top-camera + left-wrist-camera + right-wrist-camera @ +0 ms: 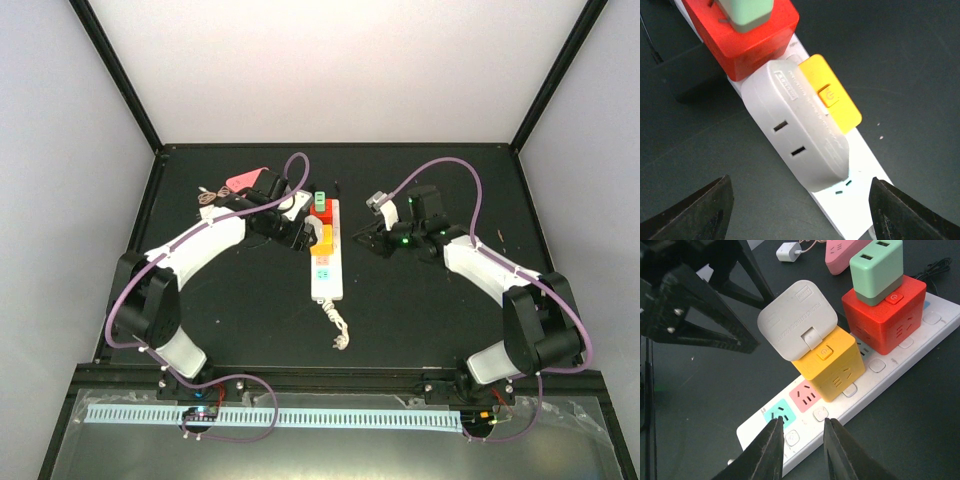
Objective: Pull the plug off the socket
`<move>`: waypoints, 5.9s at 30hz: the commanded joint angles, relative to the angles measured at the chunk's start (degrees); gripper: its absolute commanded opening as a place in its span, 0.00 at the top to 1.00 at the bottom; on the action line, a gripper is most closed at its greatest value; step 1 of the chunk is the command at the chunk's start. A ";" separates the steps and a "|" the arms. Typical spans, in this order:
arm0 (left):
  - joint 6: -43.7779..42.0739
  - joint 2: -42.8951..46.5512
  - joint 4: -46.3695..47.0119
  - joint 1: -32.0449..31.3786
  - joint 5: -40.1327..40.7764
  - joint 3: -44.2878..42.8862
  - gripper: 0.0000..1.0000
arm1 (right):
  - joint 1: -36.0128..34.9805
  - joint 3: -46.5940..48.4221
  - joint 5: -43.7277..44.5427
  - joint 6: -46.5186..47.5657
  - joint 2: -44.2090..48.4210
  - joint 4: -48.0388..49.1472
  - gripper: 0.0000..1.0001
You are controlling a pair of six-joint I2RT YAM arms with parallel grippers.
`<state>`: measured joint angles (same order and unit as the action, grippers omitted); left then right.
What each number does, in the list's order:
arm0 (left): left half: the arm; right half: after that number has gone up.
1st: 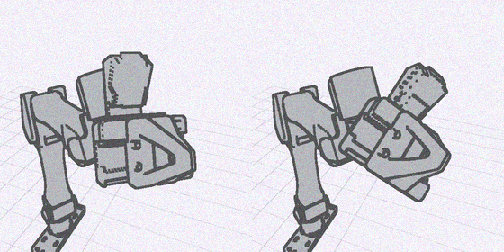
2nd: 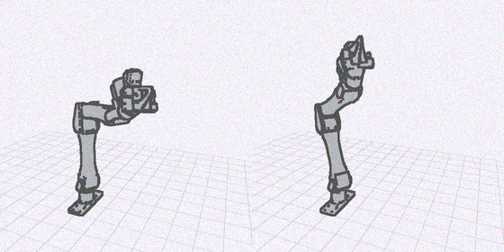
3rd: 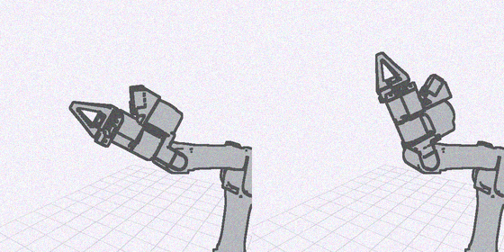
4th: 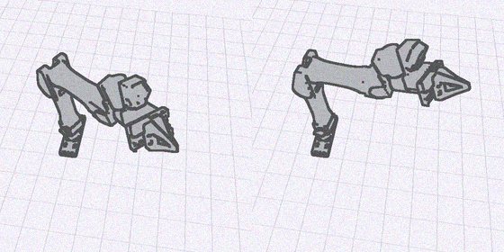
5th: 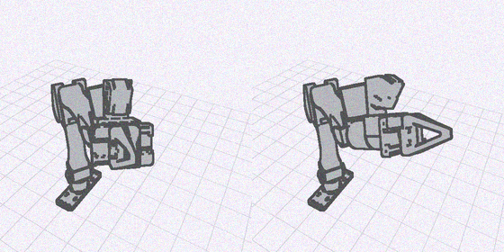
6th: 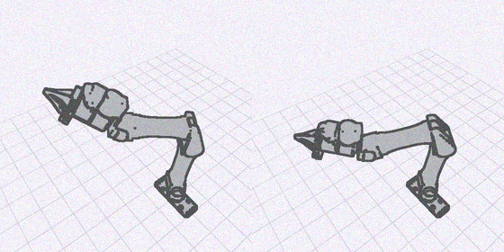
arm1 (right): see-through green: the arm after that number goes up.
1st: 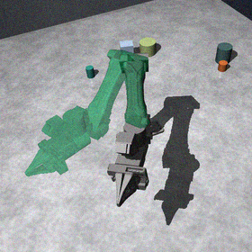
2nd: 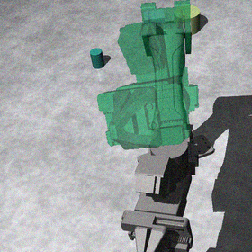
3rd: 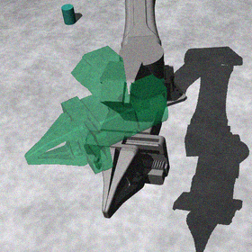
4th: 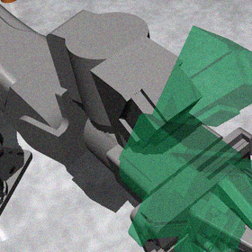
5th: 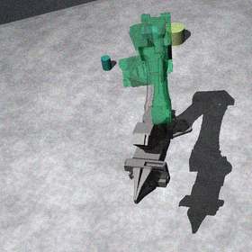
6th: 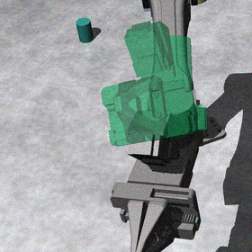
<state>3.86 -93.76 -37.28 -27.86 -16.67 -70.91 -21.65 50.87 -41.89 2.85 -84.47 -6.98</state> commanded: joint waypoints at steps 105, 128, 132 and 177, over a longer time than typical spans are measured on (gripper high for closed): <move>22.96 1.35 -3.25 1.35 -4.65 -10.09 0.99 | -7.57 10.16 9.82 -5.40 -26.09 4.00 0.89; 9.46 19.83 3.53 7.88 -19.05 0.48 0.98 | -7.79 12.32 0.15 0.11 -10.00 0.86 0.59; 2.55 23.62 3.79 8.12 -24.66 1.72 0.98 | -7.71 12.47 -2.76 2.48 -5.04 -2.16 0.50; -1.71 34.85 14.37 6.15 -46.10 13.34 0.99 | -13.11 19.71 -22.02 -8.54 6.47 -5.84 0.74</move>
<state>3.20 -60.69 -23.94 -21.47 -63.00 -57.67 -34.54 69.56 -63.07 -4.49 -77.89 -14.00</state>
